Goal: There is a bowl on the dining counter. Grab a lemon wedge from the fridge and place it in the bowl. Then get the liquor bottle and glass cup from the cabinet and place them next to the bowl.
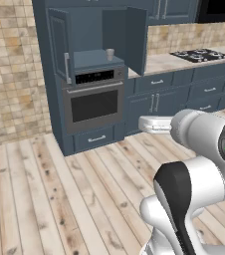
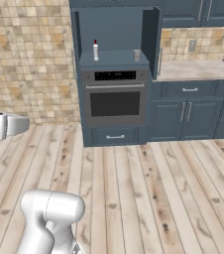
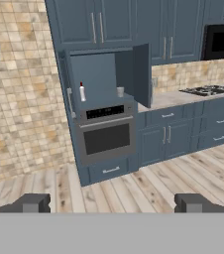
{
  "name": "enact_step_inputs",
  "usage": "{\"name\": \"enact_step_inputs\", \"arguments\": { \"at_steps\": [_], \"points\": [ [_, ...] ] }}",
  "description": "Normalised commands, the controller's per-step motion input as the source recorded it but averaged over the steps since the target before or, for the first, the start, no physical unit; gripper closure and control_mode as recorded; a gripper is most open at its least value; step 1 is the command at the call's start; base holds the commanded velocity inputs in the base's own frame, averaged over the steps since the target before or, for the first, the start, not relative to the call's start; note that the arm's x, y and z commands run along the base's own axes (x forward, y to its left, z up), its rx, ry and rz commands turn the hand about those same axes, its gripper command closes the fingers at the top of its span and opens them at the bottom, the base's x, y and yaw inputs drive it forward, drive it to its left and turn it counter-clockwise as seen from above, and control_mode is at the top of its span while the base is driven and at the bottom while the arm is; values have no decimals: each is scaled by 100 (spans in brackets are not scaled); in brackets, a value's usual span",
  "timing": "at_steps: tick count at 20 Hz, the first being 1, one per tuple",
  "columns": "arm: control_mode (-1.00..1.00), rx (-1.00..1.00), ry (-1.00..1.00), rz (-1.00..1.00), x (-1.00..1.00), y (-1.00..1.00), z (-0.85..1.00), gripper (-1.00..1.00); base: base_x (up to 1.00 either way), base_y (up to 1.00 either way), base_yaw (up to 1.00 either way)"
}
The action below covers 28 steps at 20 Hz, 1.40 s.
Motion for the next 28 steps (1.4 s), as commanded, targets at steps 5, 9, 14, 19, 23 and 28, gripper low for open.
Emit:
{"name": "enact_step_inputs", "arguments": {
  "at_steps": [5, 9, 14, 19, 23, 28],
  "points": [
    [100, 0, 0, 0, 0, 0, 0, -100, 77, -12, 24],
    [100, 0, 0, 0, 0, 0, 0, -100, 51, -17, 21],
    [100, 0, 0, 0, 0, 0, 0, -100, 35, -26, 16],
    [100, 0, 0, 0, 0, 0, 0, -100, 29, -36, 12],
    [100, 0, 0, 0, 0, 0, 0, -100, 49, -40, 5],
    [100, 0, 0, 0, 0, 0, 0, -100, 83, -34, 0]
  ]
}}
